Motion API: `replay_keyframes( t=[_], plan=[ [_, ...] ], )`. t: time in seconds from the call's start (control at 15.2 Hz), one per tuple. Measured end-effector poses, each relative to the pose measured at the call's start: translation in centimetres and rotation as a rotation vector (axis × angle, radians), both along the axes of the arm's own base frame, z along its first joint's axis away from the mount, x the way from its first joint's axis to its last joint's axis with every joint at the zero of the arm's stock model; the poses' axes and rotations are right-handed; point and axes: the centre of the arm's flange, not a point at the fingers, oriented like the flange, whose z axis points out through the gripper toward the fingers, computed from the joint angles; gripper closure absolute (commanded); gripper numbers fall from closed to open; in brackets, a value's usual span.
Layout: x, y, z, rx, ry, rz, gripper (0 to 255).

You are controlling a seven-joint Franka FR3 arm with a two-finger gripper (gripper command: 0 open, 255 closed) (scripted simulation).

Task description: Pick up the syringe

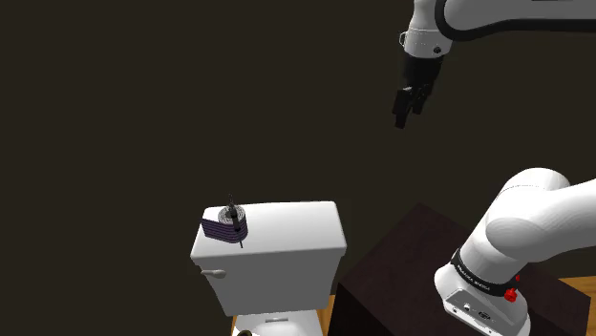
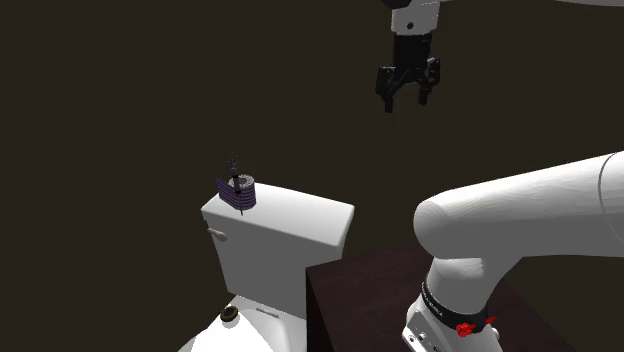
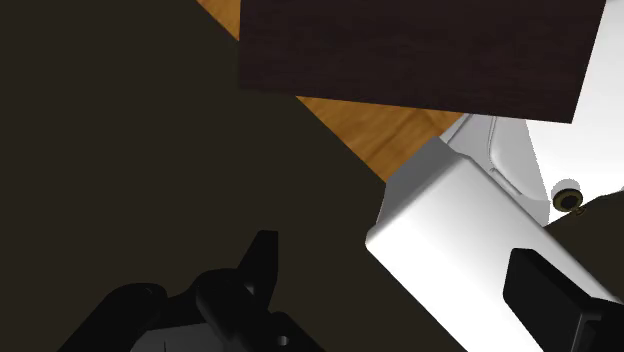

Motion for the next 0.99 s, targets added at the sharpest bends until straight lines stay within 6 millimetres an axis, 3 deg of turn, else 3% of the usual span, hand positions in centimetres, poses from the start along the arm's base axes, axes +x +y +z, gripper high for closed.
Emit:
replay_keyframes(
  t=[0.13, 0.26, 0.99],
  plan=[
    [0.0, 0.5, -0.3, -0.001, -0.006, -0.002, 0],
    [0.3, 2.3, -1.5, -0.005, -0.027, -0.007, 0],
    [2.9, 14.3, -7.9, -0.025, -0.173, -0.052, 0]
  ],
)
